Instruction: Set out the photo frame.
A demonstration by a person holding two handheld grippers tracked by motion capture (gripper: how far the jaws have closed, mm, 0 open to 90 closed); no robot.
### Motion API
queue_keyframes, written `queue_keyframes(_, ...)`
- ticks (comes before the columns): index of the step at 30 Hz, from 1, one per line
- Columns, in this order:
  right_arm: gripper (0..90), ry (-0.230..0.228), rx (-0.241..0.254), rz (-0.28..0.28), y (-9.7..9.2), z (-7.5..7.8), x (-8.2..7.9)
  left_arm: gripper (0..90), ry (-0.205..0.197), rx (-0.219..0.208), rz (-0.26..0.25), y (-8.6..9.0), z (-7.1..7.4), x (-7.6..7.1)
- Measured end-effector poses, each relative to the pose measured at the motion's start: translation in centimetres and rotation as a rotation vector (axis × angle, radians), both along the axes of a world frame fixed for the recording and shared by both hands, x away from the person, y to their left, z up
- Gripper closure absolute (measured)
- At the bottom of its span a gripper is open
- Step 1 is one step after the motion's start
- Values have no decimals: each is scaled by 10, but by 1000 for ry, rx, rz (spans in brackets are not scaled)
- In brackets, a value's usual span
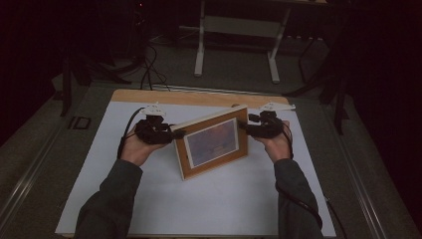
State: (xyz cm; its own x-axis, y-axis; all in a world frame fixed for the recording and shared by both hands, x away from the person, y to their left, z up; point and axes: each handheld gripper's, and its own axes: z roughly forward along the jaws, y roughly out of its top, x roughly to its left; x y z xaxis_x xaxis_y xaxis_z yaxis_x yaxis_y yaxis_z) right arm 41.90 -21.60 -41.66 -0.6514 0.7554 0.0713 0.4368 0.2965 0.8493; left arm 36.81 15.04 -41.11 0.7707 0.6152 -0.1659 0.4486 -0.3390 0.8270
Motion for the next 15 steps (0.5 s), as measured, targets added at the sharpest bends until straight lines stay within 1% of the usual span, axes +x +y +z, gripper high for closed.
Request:
queue_keyframes(3, 408, -3, 6, 6, 0, 1, 4, 669, -1, -1, 3, 0, -1, 0)
queue_keyframes(4, 407, -4, 15, 18, 1, 3, 6, 670, 0, -2, 4, 0, -1, -1)
queue_keyframes(7, 410, 0, 13, 47, 3, 4, 9, 672, 7, -17, 11, 0, -4, -2)
queue_keyframes(9, 404, -1, 14, 52, 4, 4, 11, 666, 9, -23, 15, 1, -6, -4)
queue_keyframes(11, 394, 7, 17, 58, 5, 3, 13, 662, 9, -25, 17, 3, -7, -6)
queue_keyframes(15, 375, 14, 6, 74, 7, -2, 15, 667, 5, -26, 20, 5, -9, -10)
